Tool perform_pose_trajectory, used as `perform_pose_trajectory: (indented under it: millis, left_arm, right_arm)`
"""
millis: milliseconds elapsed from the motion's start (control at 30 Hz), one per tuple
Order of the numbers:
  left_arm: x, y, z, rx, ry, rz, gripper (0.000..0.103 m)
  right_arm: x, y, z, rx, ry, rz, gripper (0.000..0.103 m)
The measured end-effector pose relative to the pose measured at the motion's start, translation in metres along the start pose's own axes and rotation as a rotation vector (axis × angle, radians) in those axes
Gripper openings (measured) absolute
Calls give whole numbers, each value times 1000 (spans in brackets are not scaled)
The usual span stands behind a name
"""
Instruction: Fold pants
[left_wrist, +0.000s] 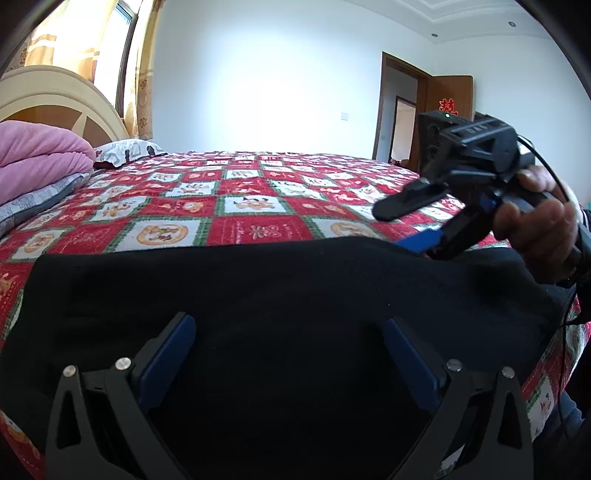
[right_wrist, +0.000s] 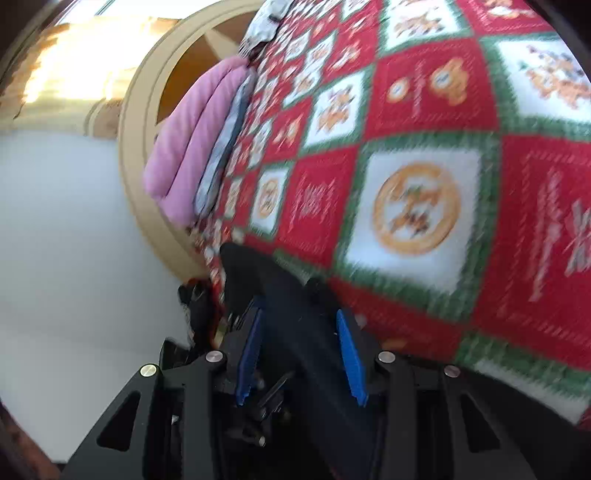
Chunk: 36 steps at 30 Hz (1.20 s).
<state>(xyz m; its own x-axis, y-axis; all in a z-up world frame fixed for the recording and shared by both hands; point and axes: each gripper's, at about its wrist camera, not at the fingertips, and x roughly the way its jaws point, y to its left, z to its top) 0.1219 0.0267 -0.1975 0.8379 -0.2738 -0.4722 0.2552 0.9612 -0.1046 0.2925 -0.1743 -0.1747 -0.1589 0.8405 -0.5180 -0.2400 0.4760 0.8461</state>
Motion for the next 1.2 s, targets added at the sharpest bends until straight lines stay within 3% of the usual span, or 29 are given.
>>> perform_pose_trajectory:
  millis: [133, 400, 533, 600, 700, 867, 1033, 1200]
  left_arm:
    - [0, 1, 0, -3, -4, -4, 103]
    - [0, 1, 0, -2, -5, -3, 103]
    - [0, 0, 0, -2, -6, -3, 103]
    - [0, 1, -1, -3, -5, -4, 103]
    - [1, 0, 0, -4, -7, -6, 103]
    - [0, 0, 0, -4, -7, -6, 103]
    - [0, 0, 0, -2, -8, -5, 103]
    - [0, 0, 0, -1, -8, -3, 103]
  right_arm:
    - [9, -3, -12, 36, 52, 53, 43]
    - [16, -28, 6, 213, 8, 129, 42]
    - [22, -21, 7, 209, 23, 140, 42]
    - [22, -20, 8, 210, 8, 134, 25]
    - [25, -26, 9, 230, -8, 111, 10]
    - [24, -34, 8, 245, -22, 130, 10]
    - [25, -49, 9, 326, -14, 236, 11]
    - [26, -47, 8, 338, -29, 224, 11]
